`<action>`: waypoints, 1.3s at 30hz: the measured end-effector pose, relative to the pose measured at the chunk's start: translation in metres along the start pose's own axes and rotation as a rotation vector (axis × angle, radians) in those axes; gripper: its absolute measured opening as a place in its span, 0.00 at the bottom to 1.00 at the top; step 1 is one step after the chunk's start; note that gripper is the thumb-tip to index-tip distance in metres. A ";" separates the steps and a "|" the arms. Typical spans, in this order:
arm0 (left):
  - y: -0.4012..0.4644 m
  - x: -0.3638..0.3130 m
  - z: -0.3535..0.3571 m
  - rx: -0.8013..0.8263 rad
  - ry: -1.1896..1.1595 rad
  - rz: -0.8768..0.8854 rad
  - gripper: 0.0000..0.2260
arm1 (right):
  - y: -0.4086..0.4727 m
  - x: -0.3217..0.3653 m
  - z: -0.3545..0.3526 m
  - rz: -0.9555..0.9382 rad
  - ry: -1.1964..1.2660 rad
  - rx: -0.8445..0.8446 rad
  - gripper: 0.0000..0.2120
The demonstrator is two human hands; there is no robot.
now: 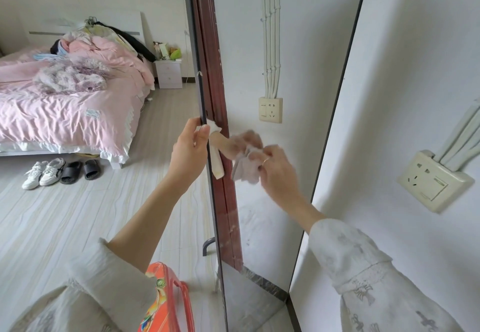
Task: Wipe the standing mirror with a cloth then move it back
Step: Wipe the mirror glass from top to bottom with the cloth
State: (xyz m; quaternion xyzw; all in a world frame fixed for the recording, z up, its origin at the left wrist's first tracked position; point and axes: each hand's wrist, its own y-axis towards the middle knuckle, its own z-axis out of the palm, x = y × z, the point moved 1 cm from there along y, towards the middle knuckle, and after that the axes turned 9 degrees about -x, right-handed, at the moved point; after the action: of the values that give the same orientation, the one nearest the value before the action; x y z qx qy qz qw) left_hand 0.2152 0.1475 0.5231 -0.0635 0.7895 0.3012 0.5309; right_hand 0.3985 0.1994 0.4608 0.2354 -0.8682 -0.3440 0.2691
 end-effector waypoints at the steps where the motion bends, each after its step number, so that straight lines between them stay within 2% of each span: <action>1: 0.000 -0.001 0.001 0.002 -0.001 0.003 0.08 | 0.011 -0.005 -0.006 0.001 -0.007 -0.066 0.08; 5: -0.002 0.001 0.003 0.007 -0.002 0.043 0.06 | 0.039 -0.020 -0.017 0.154 0.108 -0.219 0.13; 7: -0.003 0.002 0.005 -0.015 -0.015 0.061 0.06 | 0.027 -0.015 -0.008 0.146 0.085 -0.252 0.12; 9: -0.004 0.003 0.007 -0.045 -0.024 0.061 0.08 | -0.003 -0.002 0.008 0.106 0.074 -0.166 0.11; 11: -0.003 0.006 0.007 -0.061 -0.026 0.053 0.09 | -0.035 0.011 0.023 0.017 0.076 -0.016 0.04; 13: -0.002 0.008 0.009 -0.059 -0.028 0.052 0.09 | -0.054 0.012 0.032 -0.120 0.039 0.061 0.08; 17: 0.001 0.009 0.008 -0.039 -0.022 0.054 0.09 | -0.038 -0.011 0.026 -0.106 0.026 0.109 0.10; 19: 0.002 0.011 0.008 -0.035 -0.020 0.054 0.09 | -0.020 -0.034 0.016 -0.003 -0.012 0.048 0.09; 23: 0.000 0.011 0.010 -0.069 -0.020 0.078 0.08 | 0.021 -0.067 -0.003 0.333 0.041 -0.122 0.10; 25: -0.002 0.009 0.012 -0.060 -0.024 0.076 0.09 | 0.021 -0.067 -0.002 0.398 0.075 -0.214 0.12; 27: -0.002 0.009 0.012 -0.061 -0.023 0.079 0.09 | 0.002 -0.062 0.011 0.446 0.102 -0.195 0.14; 29: -0.002 0.010 0.011 -0.064 -0.028 0.067 0.09 | -0.026 -0.062 0.027 0.583 0.146 -0.091 0.12; 33: -0.006 0.017 0.013 -0.031 -0.038 0.022 0.09 | -0.054 -0.070 0.039 1.101 0.405 0.003 0.09; 35: -0.017 0.025 0.017 -0.008 -0.054 0.006 0.09 | -0.045 -0.073 0.032 1.167 0.459 -0.052 0.09; 39: -0.034 0.037 0.025 0.006 -0.057 -0.069 0.12 | -0.013 -0.070 0.014 1.079 0.508 -0.112 0.10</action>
State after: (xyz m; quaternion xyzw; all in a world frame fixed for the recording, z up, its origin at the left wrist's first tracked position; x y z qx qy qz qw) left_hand 0.2338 0.1420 0.4705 -0.0803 0.7724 0.2820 0.5635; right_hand 0.4448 0.2396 0.4215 -0.1785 -0.7542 -0.1369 0.6170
